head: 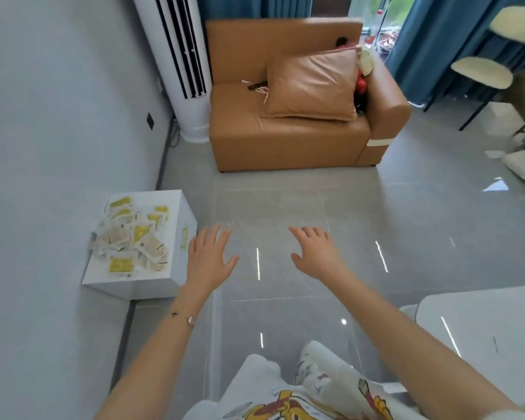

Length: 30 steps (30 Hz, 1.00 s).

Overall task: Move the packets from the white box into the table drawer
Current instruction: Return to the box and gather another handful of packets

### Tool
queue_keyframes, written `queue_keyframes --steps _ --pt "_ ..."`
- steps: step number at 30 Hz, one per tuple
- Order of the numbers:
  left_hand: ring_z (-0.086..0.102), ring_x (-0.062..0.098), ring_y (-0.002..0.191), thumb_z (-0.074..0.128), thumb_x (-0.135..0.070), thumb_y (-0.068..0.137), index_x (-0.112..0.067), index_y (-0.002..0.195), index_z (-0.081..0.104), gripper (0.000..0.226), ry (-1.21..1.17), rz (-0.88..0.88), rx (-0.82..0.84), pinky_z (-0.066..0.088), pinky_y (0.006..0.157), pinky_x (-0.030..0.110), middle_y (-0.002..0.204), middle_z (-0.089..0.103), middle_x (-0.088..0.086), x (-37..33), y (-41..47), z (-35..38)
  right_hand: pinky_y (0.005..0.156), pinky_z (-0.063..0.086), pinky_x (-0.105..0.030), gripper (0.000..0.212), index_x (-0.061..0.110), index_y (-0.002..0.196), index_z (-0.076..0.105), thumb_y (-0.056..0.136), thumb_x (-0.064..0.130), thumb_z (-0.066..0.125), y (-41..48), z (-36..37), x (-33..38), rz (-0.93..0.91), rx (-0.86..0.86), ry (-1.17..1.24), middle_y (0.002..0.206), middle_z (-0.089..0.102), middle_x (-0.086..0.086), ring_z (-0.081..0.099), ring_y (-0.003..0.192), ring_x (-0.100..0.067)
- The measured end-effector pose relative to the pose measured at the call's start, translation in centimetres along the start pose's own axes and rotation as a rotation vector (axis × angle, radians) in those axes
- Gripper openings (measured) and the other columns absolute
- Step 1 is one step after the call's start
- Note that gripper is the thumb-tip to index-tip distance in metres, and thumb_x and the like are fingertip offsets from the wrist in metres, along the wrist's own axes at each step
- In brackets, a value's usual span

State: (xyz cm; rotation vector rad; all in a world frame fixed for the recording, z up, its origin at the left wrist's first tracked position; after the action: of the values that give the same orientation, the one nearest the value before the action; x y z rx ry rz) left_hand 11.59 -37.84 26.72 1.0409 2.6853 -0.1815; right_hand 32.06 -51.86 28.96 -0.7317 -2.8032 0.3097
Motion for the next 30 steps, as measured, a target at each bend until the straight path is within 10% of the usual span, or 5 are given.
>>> queue_keyframes --steps 15,24,30 --pt "0.008 0.029 0.147 0.050 -0.050 0.092 -0.028 0.150 0.023 0.068 -0.112 -0.495 -0.057 0.011 0.117 0.048 0.161 0.012 0.003 7.3 10.4 -0.7 0.113 0.023 -0.040 0.070 0.028 0.151 0.015 0.092 0.035 0.051 21.9 -4.7 6.6 -0.458 0.066 -0.081 0.149 0.034 -0.001 0.032 0.136 -0.026" --pt "0.030 0.033 0.140 0.033 -0.062 0.081 -0.024 0.145 0.038 0.075 -0.130 -0.825 -0.195 0.027 0.111 0.049 0.152 0.036 0.006 13.2 10.6 -1.6 0.108 0.028 -0.039 0.069 0.029 0.150 0.021 0.089 0.029 0.053 31.9 -6.6 15.6 -0.754 0.090 -0.012 0.145 0.039 -0.001 0.042 0.129 -0.028" --pt "0.030 0.033 0.141 0.054 -0.052 0.087 -0.025 0.146 0.037 0.067 -0.157 -1.008 -0.208 0.026 0.111 0.048 0.152 0.035 0.004 20.2 11.7 -0.8 0.110 0.029 -0.040 0.069 0.032 0.151 0.015 0.093 0.040 0.050 39.1 -4.1 24.0 -0.844 0.192 -0.072 0.149 0.035 -0.002 0.039 0.133 -0.027"
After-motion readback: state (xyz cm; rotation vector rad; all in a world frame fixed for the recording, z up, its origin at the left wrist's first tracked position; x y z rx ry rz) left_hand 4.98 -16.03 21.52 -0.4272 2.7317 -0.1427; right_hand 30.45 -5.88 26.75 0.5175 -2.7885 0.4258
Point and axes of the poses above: each hand's wrist, its own y-axis towards the middle knuckle, its own z-axis out of the palm, x = y × z, the point moved 2 cm from there along y, towards the middle knuckle
